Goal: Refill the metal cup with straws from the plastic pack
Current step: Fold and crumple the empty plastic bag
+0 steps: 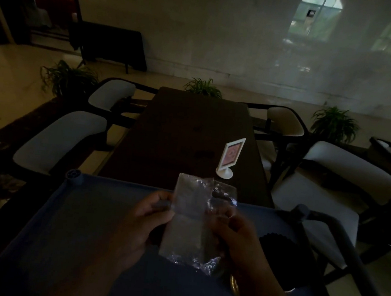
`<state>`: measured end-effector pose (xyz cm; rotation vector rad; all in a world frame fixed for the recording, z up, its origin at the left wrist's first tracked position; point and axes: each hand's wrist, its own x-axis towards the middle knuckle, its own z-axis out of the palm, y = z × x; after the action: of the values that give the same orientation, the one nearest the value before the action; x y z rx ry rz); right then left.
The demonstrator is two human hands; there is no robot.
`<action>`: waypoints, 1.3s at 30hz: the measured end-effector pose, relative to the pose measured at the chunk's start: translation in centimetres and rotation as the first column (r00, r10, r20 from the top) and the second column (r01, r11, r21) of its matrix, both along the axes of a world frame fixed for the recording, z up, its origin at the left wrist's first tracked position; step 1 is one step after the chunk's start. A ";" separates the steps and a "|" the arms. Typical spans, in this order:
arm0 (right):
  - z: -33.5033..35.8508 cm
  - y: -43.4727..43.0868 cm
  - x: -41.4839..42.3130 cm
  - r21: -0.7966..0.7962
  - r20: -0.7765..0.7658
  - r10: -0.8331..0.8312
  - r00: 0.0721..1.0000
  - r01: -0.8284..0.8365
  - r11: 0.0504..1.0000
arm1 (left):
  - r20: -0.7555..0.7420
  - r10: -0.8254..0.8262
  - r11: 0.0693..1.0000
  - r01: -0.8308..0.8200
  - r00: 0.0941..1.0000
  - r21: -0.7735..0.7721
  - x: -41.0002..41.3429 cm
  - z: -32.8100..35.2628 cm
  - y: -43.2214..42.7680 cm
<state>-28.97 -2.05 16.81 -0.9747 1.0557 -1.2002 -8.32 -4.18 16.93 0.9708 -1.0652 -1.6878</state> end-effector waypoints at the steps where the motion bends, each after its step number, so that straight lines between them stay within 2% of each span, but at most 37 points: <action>1: 0.1 0.0 0.0 -0.011 0.027 -0.017 0.999 0.017 1.000 | -0.041 0.028 0.999 -0.027 0.999 0.020 0.0 0.0 0.0; 4: 0.2 -0.2 -0.2 -0.016 0.124 -0.044 0.991 0.047 0.999 | -0.130 0.087 0.996 -0.082 0.988 0.044 -0.4 0.2 0.0; 7: 0.1 -0.4 -0.4 0.017 0.303 -0.036 0.952 0.033 0.999 | -0.172 0.084 0.996 -0.079 0.982 0.038 -0.7 0.8 0.1; 10: -0.1 -0.4 -0.5 0.019 0.419 -0.013 0.908 0.005 1.000 | -0.099 0.116 0.993 -0.114 0.988 0.029 -0.9 1.2 0.1; 13: -0.3 -0.5 -0.7 0.042 0.467 0.010 0.884 -0.034 0.999 | 0.024 0.183 0.983 -0.183 0.983 0.009 -0.9 1.5 0.3; 16: -0.5 -0.5 -1.0 0.092 0.387 0.011 0.922 -0.051 0.994 | 0.166 0.240 0.971 -0.232 0.956 -0.065 0.0 1.5 0.2; 19: -0.4 -0.3 -1.1 0.120 0.226 -0.028 0.974 0.000 0.993 | 0.339 0.170 0.978 -0.115 0.925 -0.176 0.8 1.4 0.3; 21: -0.2 -0.4 -1.1 0.104 0.216 -0.073 0.974 0.051 0.993 | 0.381 0.152 0.973 -0.072 0.912 -0.218 0.9 1.0 0.2; 24: -0.4 -0.9 -0.4 0.157 0.305 -0.151 0.940 0.107 0.982 | 0.290 0.235 0.961 -0.177 0.928 -0.214 0.5 0.1 0.0; 27: -1.3 -0.2 1.4 0.273 0.284 -0.161 0.945 0.081 0.959 | 0.175 0.297 0.951 -0.276 0.939 -0.136 -0.1 -0.3 -0.2; 30: -1.8 1.1 3.0 0.242 0.274 -0.002 0.962 -0.067 0.968 | 0.165 0.363 0.928 -0.341 0.917 -0.150 -1.1 -0.6 0.1; 33: -1.3 1.7 4.3 0.126 0.141 0.217 0.966 -0.235 0.964 | 0.245 0.336 0.937 -0.297 0.909 -0.183 -2.1 -0.5 0.9; 36: -0.4 1.1 4.8 0.088 0.106 0.140 0.984 -0.150 0.985 | 0.237 0.333 0.939 -0.298 0.913 -0.170 -2.5 -0.2 1.2; 39: -0.1 0.4 4.1 0.086 0.170 0.029 0.985 -0.044 0.995 | 0.251 0.281 0.957 -0.251 0.926 -0.147 -2.2 -0.2 1.1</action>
<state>-24.82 -1.65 16.72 -0.8052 0.9449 -1.1744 -10.50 -3.07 16.74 1.2371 -1.1325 -1.2852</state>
